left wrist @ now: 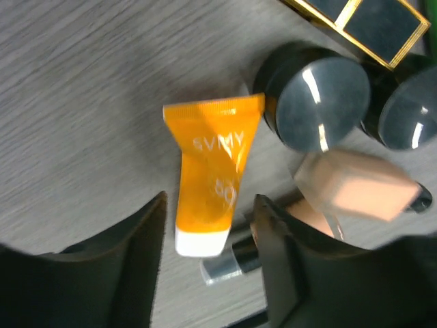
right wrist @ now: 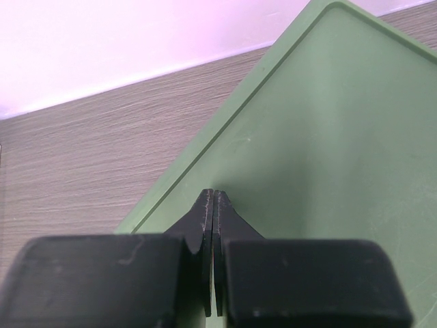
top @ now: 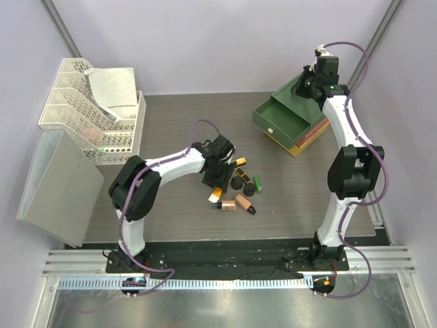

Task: Organize the makeup

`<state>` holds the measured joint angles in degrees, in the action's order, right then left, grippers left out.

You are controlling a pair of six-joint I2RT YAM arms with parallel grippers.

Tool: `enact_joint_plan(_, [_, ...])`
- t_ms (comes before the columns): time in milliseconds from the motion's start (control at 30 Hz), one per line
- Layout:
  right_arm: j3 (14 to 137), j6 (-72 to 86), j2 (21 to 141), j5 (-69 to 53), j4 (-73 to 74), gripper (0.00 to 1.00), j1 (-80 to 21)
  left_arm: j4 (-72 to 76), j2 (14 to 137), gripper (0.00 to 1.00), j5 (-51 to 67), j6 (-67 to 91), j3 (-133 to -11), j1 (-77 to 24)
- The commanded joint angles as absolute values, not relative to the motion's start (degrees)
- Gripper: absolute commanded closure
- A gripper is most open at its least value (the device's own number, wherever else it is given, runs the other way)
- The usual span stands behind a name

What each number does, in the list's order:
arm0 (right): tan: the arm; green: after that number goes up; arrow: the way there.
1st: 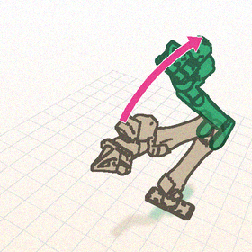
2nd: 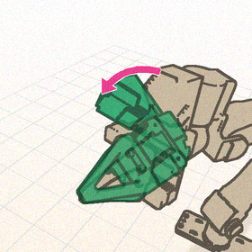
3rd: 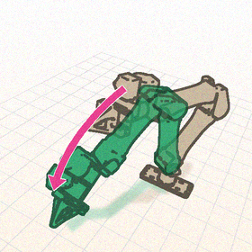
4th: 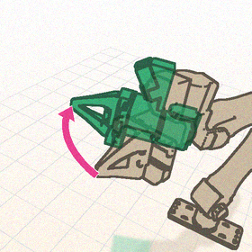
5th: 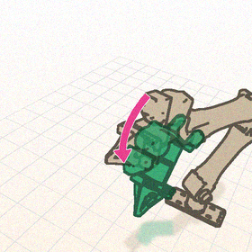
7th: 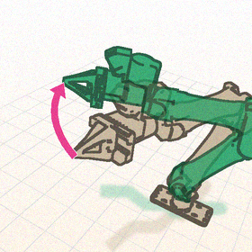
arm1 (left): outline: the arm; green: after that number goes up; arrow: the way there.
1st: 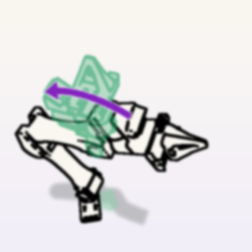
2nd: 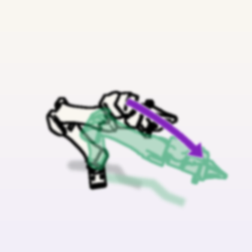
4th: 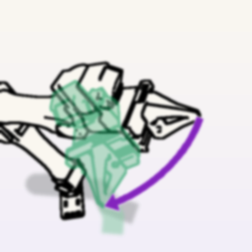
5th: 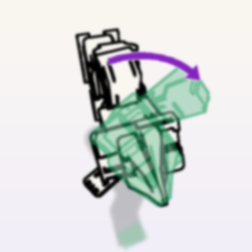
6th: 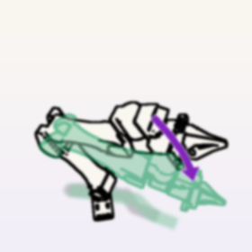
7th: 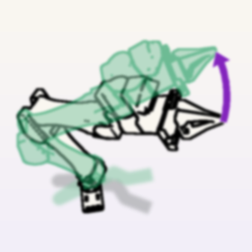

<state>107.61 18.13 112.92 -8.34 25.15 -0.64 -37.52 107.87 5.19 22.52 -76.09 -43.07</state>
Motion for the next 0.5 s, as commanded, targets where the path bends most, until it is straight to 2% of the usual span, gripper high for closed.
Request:
enact_joint_plan(0, [102.04,15.73,117.86,-7.65,45.44,0.99,-1.05,-36.12,111.7,0.5,4.66,22.94,-79.62,-43.07])
enact_joint_plan(100, [102.04,15.38,117.77,-6.86,45.44,0.99,-0.97,-36.65,112.94,0.6,3.78,23.11,-79.98,-43.07])
enact_joint_plan(233, [102.04,15.38,117.86,-6.94,45.53,0.99,-1.05,-38.49,112.68,1.0,2.29,23.12,-80.59,-43.07])
enact_joint_plan(467, [101.51,15.56,117.69,-6.42,45.18,0.99,-1.05,-40.52,104.25,1.0,0.35,23.29,-83.83,-43.07])
